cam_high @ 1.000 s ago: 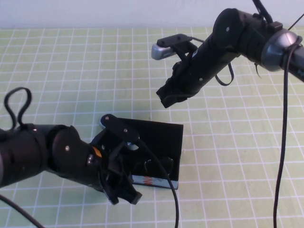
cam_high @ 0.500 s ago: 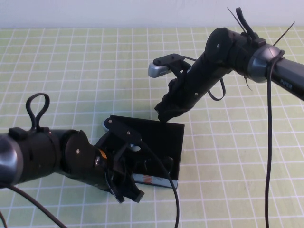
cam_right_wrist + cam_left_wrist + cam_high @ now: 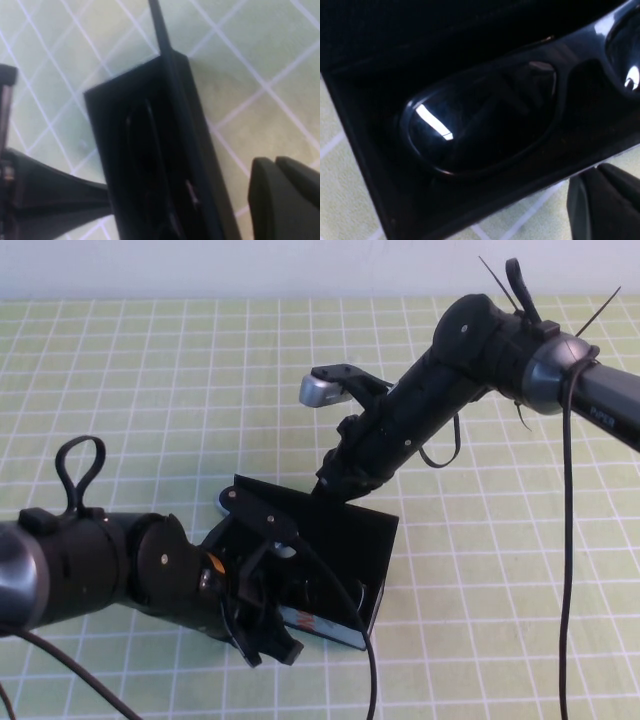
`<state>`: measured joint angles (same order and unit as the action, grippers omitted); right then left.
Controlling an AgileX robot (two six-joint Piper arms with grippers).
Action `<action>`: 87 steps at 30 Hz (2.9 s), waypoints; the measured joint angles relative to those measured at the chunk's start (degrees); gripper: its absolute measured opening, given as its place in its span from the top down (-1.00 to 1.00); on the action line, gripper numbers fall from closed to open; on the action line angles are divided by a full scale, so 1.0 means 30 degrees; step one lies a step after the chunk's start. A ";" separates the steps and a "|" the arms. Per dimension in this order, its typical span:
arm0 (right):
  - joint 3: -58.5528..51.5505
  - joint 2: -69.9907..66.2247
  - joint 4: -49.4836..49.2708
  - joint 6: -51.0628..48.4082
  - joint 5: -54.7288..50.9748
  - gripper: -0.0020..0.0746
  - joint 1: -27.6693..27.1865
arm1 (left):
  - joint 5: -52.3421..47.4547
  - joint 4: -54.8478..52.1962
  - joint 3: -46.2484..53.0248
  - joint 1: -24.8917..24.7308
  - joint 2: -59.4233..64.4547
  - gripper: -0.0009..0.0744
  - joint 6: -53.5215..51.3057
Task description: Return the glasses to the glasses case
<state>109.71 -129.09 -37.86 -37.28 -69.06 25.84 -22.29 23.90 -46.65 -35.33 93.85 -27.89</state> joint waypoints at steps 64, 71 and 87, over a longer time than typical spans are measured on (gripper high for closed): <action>-0.5377 2.0408 1.0895 0.8744 0.3727 0.99 0.3035 | -0.2343 -0.4800 0.9417 0.3408 -2.5302 0.98 0.8020; -1.6948 2.8998 1.3310 0.9296 0.8903 0.99 0.3035 | -0.0061 -0.4800 1.1320 0.3408 -2.5302 0.98 0.8867; -3.1721 4.1522 1.3059 1.1249 1.4790 0.99 0.3035 | 0.0358 -0.4800 1.1395 0.3408 -2.5302 0.98 0.8927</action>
<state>14.55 -4.53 1.32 -3.53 -24.69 34.94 -21.22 9.50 -12.47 -25.10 17.95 -1.11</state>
